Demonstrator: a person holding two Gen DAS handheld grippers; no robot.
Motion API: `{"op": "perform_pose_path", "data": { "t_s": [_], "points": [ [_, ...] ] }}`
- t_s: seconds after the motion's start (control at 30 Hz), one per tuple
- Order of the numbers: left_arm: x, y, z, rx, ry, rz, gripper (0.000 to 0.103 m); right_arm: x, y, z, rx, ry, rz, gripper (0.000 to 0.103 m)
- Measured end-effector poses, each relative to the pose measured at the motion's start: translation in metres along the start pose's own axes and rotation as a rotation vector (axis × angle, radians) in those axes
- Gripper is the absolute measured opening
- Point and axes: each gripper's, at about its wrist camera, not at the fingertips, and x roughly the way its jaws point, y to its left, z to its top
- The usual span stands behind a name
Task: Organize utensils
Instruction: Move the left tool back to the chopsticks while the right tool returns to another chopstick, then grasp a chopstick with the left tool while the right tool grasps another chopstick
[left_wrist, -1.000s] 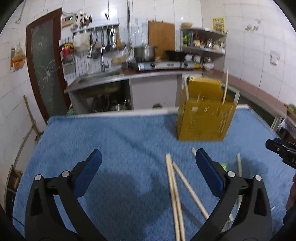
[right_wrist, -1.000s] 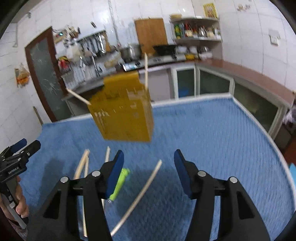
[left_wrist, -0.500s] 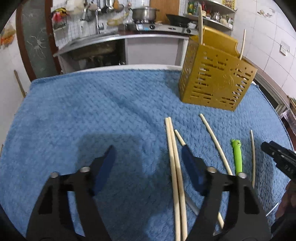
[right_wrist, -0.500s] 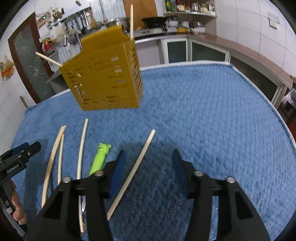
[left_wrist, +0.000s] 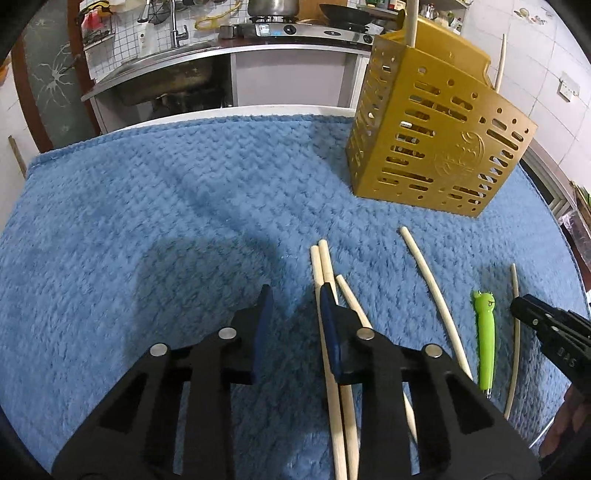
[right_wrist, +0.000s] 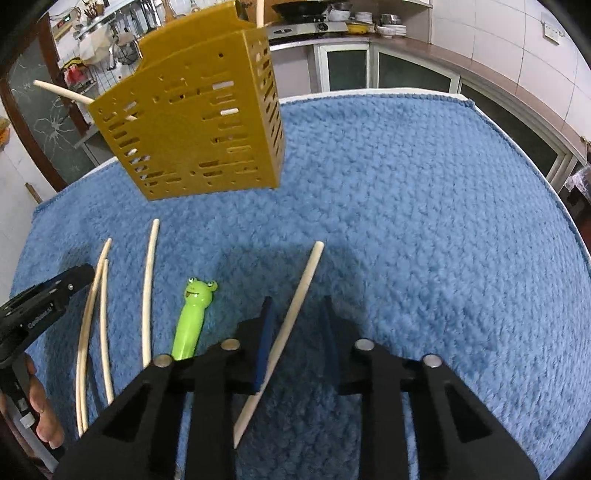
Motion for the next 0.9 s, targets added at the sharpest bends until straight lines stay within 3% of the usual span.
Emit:
{"op": "perform_pose_path", "data": {
  "t_s": [0.17,0.37,0.9],
  "points": [
    [0.001,-0.006,0.003,0.020,0.005,-0.011,0.006,0.002,0.005,0.003,0.002,-0.005,-0.019,0.013],
    [0.004,-0.001,0.000,0.008,0.023,-0.002,0.006,0.006,0.004,0.008,-0.002,0.007,-0.013,0.013],
    [-0.002,0.004,0.004,-0.025,0.065,-0.107,0.006,0.007,-0.002,0.010,0.008,0.012,0.021,0.013]
  ]
}}
